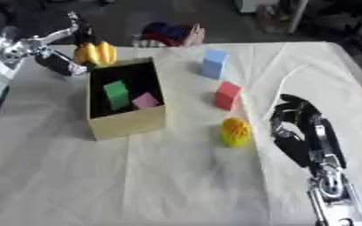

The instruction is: Pick up objects on the table and place them in the box.

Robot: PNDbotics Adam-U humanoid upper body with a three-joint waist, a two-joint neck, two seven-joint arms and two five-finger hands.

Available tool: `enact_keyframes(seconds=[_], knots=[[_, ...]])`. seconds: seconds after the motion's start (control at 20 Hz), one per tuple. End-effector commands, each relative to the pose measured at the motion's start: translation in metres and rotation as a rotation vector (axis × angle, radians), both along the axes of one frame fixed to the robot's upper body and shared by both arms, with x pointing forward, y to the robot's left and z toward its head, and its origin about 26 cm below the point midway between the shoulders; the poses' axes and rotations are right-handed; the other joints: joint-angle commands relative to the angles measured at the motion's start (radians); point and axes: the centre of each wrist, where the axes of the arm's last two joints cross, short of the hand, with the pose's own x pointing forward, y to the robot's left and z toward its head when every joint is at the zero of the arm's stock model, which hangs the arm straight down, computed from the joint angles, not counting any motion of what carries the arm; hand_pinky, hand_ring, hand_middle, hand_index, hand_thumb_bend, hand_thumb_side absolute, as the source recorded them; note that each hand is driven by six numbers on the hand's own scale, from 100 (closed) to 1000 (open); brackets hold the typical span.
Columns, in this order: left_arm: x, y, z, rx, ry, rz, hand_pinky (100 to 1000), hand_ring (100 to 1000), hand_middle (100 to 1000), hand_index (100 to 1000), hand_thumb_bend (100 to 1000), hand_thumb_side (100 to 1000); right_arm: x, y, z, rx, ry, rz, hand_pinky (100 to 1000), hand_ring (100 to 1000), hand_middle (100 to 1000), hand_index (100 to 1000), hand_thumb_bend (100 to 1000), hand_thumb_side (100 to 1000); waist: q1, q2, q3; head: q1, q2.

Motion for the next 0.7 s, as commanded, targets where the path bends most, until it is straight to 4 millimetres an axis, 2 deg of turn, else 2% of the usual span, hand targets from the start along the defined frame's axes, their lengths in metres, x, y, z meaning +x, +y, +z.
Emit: enact_keyframes(seconds=[0.05, 0.15, 0.25, 0.3, 0.4, 0.45, 0.5, 0.55, 0.7], knots=[[0.0, 0.0, 0.006, 0.053, 0.014, -0.017, 772, 699, 726, 828, 545, 330, 0.002, -0.003, 0.006, -0.008, -0.019, 0.0, 750, 627, 627, 801, 100, 207, -0.007, -0.011, 0.0, 0.001, 0.004], [0.0, 0.004, 0.008, 0.064, 0.006, 0.002, 794, 743, 777, 856, 630, 454, 0.002, -0.003, 0.006, -0.009, -0.019, 0.001, 750, 627, 627, 801, 100, 206, -0.007, -0.011, 0.002, 0.002, 0.004], [0.0, 0.01, 0.012, 0.051, -0.012, 0.03, 810, 770, 815, 876, 670, 516, 0.002, -0.003, 0.006, -0.009, -0.019, 0.0, 750, 627, 627, 801, 100, 207, -0.006, -0.011, 0.004, 0.002, 0.004], [0.0, 0.013, 0.015, 0.041, -0.025, 0.045, 811, 771, 816, 877, 666, 514, 0.002, -0.003, 0.006, -0.009, -0.018, 0.0, 750, 627, 627, 801, 100, 207, -0.006, -0.011, 0.005, 0.001, 0.004], [0.0, 0.021, 0.024, 0.001, -0.065, 0.088, 806, 759, 802, 868, 593, 446, 0.002, -0.003, 0.006, -0.009, -0.018, -0.001, 750, 627, 627, 801, 100, 207, -0.007, -0.011, 0.006, 0.002, 0.004], [0.0, 0.027, 0.028, -0.032, -0.092, 0.122, 802, 749, 789, 861, 449, 384, 0.002, -0.003, 0.006, -0.009, -0.017, -0.002, 750, 627, 626, 801, 100, 208, -0.008, -0.011, 0.007, 0.001, 0.004], [0.0, 0.033, 0.032, -0.069, -0.12, 0.165, 803, 747, 784, 858, 536, 374, 0.002, -0.004, 0.005, -0.009, -0.016, -0.003, 750, 627, 626, 801, 100, 207, -0.008, -0.012, 0.007, 0.001, 0.004], [0.002, 0.038, 0.034, -0.102, -0.144, 0.207, 802, 742, 775, 854, 506, 343, 0.002, -0.004, 0.005, -0.009, -0.015, -0.004, 749, 627, 626, 801, 100, 207, -0.008, -0.012, 0.008, 0.001, 0.004], [0.012, 0.061, 0.032, -0.195, -0.191, 0.406, 798, 733, 765, 851, 494, 342, 0.002, -0.004, 0.004, -0.008, -0.011, -0.006, 749, 626, 626, 801, 100, 207, -0.009, -0.014, 0.009, 0.002, 0.004]])
